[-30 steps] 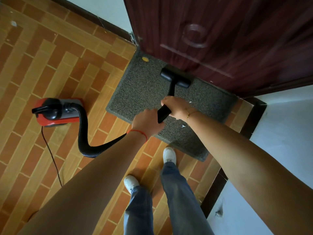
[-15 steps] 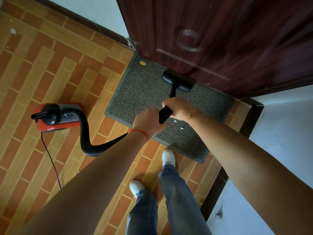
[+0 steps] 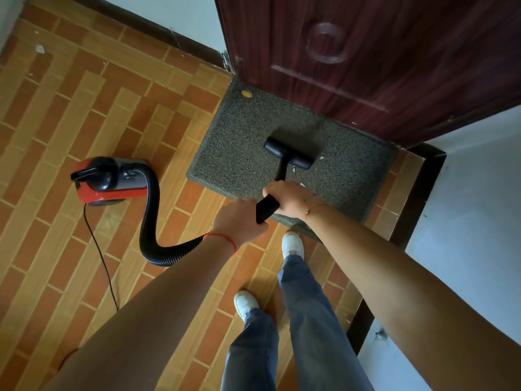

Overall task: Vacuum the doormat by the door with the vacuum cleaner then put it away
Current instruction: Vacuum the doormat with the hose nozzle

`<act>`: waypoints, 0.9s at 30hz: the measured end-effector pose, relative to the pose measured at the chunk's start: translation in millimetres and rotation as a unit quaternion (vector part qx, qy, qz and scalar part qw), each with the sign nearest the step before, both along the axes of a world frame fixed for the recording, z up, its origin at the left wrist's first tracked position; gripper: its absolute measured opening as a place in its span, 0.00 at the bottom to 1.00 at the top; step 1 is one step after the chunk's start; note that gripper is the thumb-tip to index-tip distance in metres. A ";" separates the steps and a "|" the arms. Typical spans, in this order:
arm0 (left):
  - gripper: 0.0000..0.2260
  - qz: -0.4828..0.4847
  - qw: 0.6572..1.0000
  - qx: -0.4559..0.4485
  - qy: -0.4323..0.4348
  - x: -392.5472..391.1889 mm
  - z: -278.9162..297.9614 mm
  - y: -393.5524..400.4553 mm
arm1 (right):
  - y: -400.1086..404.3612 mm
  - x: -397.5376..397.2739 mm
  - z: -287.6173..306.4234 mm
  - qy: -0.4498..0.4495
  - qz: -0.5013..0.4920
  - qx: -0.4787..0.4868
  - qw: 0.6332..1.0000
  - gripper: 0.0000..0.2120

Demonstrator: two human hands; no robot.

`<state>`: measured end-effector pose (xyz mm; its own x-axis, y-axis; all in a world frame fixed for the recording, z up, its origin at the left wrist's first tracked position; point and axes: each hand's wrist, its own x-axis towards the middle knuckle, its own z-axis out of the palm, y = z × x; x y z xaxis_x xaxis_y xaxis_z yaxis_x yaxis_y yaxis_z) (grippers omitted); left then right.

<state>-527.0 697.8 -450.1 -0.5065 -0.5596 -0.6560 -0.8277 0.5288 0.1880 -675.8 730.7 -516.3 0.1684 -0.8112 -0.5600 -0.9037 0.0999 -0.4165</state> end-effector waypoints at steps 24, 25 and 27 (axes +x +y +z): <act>0.11 -0.054 0.998 -0.016 -0.024 172.5 16.3 76.8 | 88.4 177.1 12.9 -0.017 -0.041 -0.006 0.999 0.06; 0.12 -0.057 0.998 -0.017 -0.025 173.5 16.5 78.7 | 90.8 178.6 12.2 -0.015 -0.041 -0.007 0.999 0.06; 0.12 -0.061 0.998 -0.019 -0.024 173.3 15.5 82.8 | 95.8 178.9 9.2 -0.012 -0.040 -0.011 0.999 0.06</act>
<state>-353.7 780.6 -434.6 -0.5408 -0.5206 -0.6607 -0.7638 0.6329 0.1265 -496.9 826.5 -507.1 0.1158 -0.8346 -0.5385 -0.8824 0.1625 -0.4416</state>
